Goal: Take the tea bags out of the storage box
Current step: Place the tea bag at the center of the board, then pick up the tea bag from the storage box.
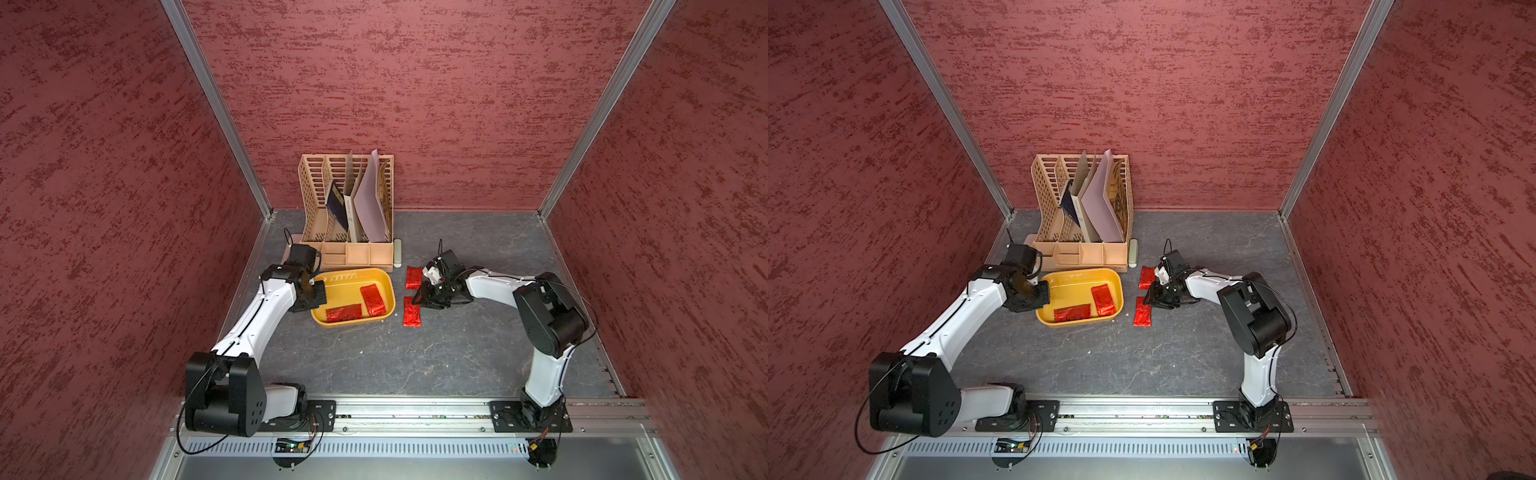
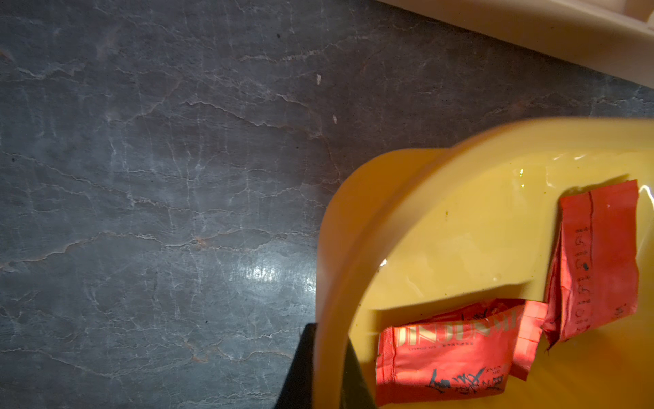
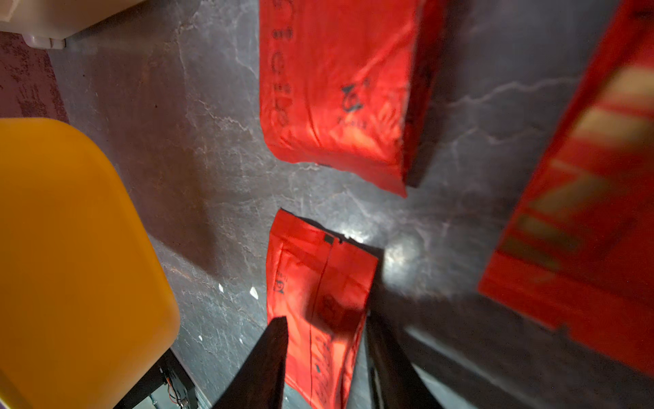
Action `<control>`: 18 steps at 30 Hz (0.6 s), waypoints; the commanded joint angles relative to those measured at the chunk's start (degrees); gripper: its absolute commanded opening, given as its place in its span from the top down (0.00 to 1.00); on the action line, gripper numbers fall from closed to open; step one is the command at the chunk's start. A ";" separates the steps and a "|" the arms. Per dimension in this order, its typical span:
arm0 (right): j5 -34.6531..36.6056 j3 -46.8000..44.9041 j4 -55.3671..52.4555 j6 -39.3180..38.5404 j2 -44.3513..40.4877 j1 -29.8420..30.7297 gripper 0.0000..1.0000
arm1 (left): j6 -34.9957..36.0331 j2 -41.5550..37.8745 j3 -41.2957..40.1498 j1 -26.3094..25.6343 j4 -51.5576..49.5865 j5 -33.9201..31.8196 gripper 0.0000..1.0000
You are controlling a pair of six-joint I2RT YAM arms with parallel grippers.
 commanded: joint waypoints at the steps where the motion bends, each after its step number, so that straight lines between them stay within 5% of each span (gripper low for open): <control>1: 1.39 0.61 -1.78 -1.08 -0.16 -0.28 0.58 | -0.54 -0.38 -0.08 0.01 1.54 1.03 1.00; 12: 3.09 7.78 -9.45 -4.14 -13.19 0.69 0.56 | -0.45 -0.56 -0.08 -0.01 1.54 1.12 1.00; 18: 4.67 22.50 -17.92 -5.78 -6.80 9.58 0.63 | -0.47 -0.72 -0.08 -0.06 1.54 1.13 1.00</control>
